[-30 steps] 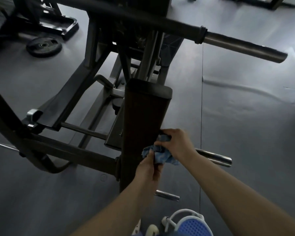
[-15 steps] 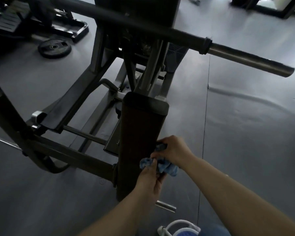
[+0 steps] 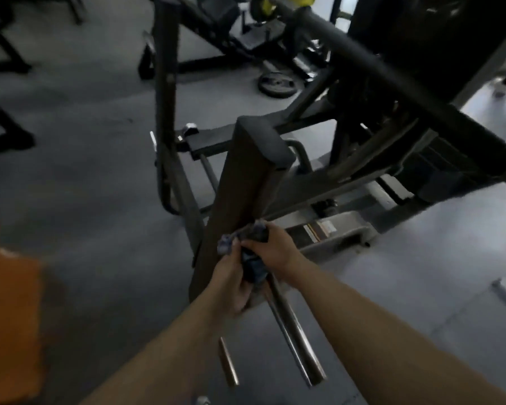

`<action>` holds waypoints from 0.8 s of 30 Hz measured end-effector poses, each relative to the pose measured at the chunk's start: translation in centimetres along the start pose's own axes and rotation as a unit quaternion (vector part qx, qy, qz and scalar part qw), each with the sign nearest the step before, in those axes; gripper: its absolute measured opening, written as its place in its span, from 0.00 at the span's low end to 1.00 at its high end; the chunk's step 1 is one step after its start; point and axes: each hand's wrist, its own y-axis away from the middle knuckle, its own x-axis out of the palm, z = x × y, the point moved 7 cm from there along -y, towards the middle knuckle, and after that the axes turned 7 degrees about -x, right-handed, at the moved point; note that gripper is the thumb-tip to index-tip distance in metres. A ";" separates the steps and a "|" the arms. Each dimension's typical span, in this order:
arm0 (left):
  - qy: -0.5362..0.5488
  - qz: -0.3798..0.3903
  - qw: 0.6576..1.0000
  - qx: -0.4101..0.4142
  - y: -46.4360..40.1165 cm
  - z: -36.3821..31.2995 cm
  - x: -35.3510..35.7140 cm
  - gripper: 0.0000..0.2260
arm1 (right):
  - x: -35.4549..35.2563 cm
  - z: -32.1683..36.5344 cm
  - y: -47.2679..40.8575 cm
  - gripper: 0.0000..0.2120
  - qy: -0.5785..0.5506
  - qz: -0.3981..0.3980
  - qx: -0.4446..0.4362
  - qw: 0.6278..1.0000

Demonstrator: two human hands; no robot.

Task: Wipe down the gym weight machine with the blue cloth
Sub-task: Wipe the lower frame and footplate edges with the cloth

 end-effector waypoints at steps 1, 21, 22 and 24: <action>0.001 -0.021 1.000 0.015 0.6 0.6 -0.1 0.14 | 0.2 -0.2 0.5 0.15 0.027 0.009 0.001 1.000; -0.034 0.040 0.996 0.068 1.9 -0.4 -0.7 0.11 | 1.4 -2.8 0.2 0.07 -0.159 0.015 0.042 0.986; -0.034 0.042 0.996 0.073 1.9 -0.4 -0.7 0.12 | 1.4 -2.8 0.3 0.07 -0.149 0.017 0.036 0.988; -0.032 0.044 0.996 0.078 2.0 0.2 -0.7 0.14 | 1.6 -2.9 0.8 0.07 -0.111 0.016 0.036 0.993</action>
